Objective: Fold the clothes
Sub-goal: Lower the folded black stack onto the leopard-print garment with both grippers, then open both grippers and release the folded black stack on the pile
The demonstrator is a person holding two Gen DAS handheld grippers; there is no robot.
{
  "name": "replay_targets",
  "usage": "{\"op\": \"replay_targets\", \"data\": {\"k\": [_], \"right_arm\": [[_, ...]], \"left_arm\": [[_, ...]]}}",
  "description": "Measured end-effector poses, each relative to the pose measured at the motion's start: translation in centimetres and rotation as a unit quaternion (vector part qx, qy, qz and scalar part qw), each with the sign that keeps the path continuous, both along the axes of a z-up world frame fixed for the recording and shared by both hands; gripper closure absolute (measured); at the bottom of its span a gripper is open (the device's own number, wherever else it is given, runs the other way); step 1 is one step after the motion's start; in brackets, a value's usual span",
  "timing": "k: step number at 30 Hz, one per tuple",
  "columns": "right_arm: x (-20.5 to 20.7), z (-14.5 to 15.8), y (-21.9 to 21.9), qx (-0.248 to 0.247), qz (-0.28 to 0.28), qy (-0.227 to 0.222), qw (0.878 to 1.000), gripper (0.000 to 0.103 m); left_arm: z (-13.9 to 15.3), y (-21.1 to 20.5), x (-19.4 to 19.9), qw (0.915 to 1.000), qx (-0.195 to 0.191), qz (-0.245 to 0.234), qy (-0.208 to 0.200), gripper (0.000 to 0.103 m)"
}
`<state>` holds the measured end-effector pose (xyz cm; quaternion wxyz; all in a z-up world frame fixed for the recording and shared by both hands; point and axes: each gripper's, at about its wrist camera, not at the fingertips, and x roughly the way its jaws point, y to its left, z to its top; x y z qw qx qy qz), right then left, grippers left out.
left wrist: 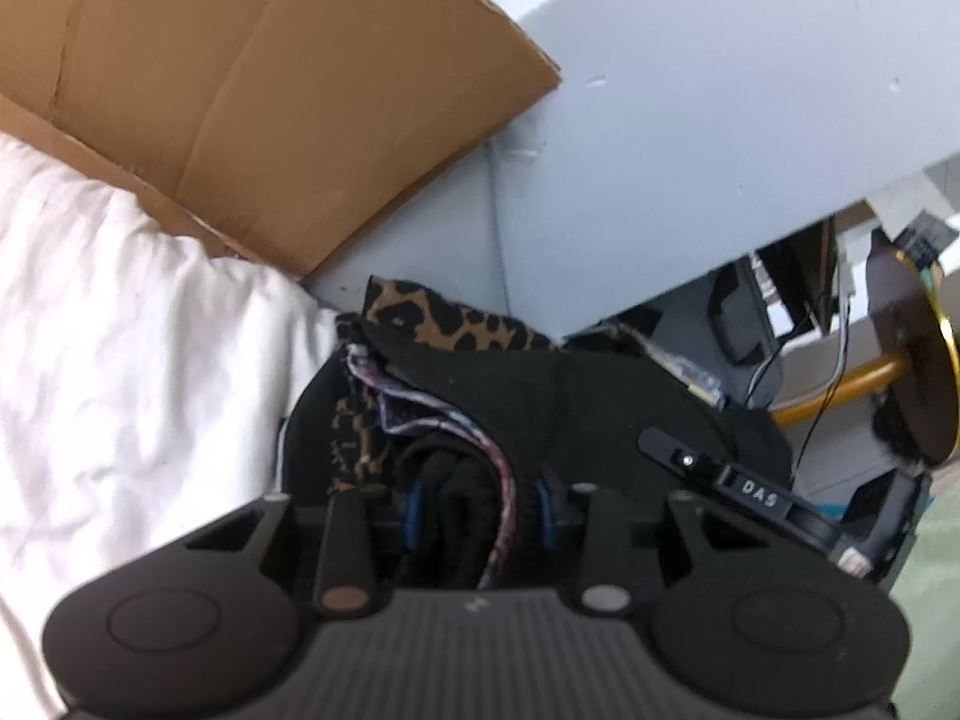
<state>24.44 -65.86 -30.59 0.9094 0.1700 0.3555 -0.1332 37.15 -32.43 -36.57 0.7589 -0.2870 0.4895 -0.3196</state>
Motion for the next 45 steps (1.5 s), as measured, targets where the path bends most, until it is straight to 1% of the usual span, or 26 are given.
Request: {"op": "replay_targets", "data": {"k": [3,4,5,7,8,9,10,11,14,16,19,24,28,29,31,32,35,38,39,40,42,44,45], "right_arm": [[0.5,-0.2,-0.2,-0.010,-0.005,0.009,1.000,0.083],[0.6,-0.3,-0.2,-0.014,-0.008,0.013,1.000,0.076],[0.7,-0.3,-0.2,-0.019,-0.011,0.017,1.000,0.074],[0.5,0.1,-0.1,-0.032,-0.021,0.011,0.999,0.063],[0.3,0.4,0.1,-0.047,-0.027,0.005,0.999,0.059],[0.1,0.8,0.2,-0.061,-0.032,-0.001,0.998,0.051],[-0.2,1.3,0.2,-0.068,-0.034,-0.008,0.997,0.047],[-0.4,1.7,0.3,-0.074,-0.035,-0.015,0.996,0.047],[-1.2,2.8,0.5,-0.059,-0.026,-0.036,0.997,0.047],[-1.9,3.0,1.3,-0.052,-0.013,-0.040,0.998,0.047],[-3.0,2.5,2.9,-0.041,0.005,-0.038,0.998,0.047],[-4.9,0.4,6.1,-0.014,0.032,-0.026,0.999,0.047],[-5.7,-1.2,8.5,0.012,0.038,-0.023,0.999,0.047],[-5.9,-1.6,9.0,0.019,0.037,-0.024,0.999,0.047],[-5.8,-2.2,9.8,0.029,0.036,-0.026,0.999,0.047],[-5.8,-2.4,10.3,0.030,0.035,-0.027,0.999,0.047],[-5.4,-2.4,11.7,0.024,0.036,-0.035,0.998,0.048],[-4.9,-2.0,12.9,0.015,0.044,-0.060,0.997,0.048],[-4.7,-1.9,13.2,0.017,0.046,-0.065,0.997,0.048],[-4.4,-1.8,13.5,0.018,0.049,-0.069,0.996,0.048],[-3.6,-2.3,14.0,0.020,0.051,-0.061,0.997,0.048],[-2.8,-2.9,14.4,0.021,0.051,-0.053,0.997,0.053],[-2.6,-3.2,14.4,0.023,0.049,-0.051,0.997,0.054]], "left_arm": [[-0.2,-0.3,0.3,1.0000,0.009,-0.002,0.001,0.065],[-0.3,-0.3,0.4,0.9999,0.012,-0.004,0.002,0.065],[-0.4,-0.3,0.6,0.9999,0.015,-0.005,0.004,0.064],[-0.3,-0.2,0.7,0.9998,0.015,-0.008,0.006,0.064],[-0.2,-0.1,0.7,0.9998,0.015,-0.008,0.003,0.064],[-0.1,-0.1,0.6,0.9999,0.013,-0.010,0.000,0.064],[-0.1,-0.1,0.6,0.9999,0.010,-0.011,-0.002,0.063],[-0.1,-0.1,0.5,0.9999,0.008,-0.013,-0.003,0.063],[-0.1,-0.3,0.7,0.9998,0.011,-0.015,-0.003,0.064],[-0.1,-0.3,0.9,0.9998,0.012,-0.017,-0.004,0.064],[0.2,-0.1,1.2,0.9998,0.012,-0.014,-0.007,0.064],[0.4,-0.2,2.1,0.9999,0.009,-0.004,-0.006,0.065],[-0.3,-0.8,3.3,0.9999,0.003,0.003,0.010,0.066],[-0.4,-0.9,3.6,0.9999,0.001,0.004,0.011,0.068],[0.0,-1.2,4.0,1.0000,0.002,-0.003,-0.002,0.074],[0.3,-1.3,4.1,0.9999,0.003,-0.007,-0.009,0.080],[1.3,-1.2,4.7,0.9993,0.019,-0.008,-0.032,0.088],[2.3,-0.6,5.2,0.9977,0.038,0.016,-0.053,0.092],[2.6,-0.4,5.3,0.9972,0.041,0.024,-0.058,0.096],[2.8,-0.2,5.5,0.9969,0.042,0.028,-0.060,0.096],[3.3,0.1,5.7,0.9963,0.045,0.031,-0.065,0.096],[3.7,0.4,5.7,0.9956,0.054,0.029,-0.072,0.096],[3.9,0.5,5.6,0.9951,0.059,0.028,-0.075,0.096]]}}
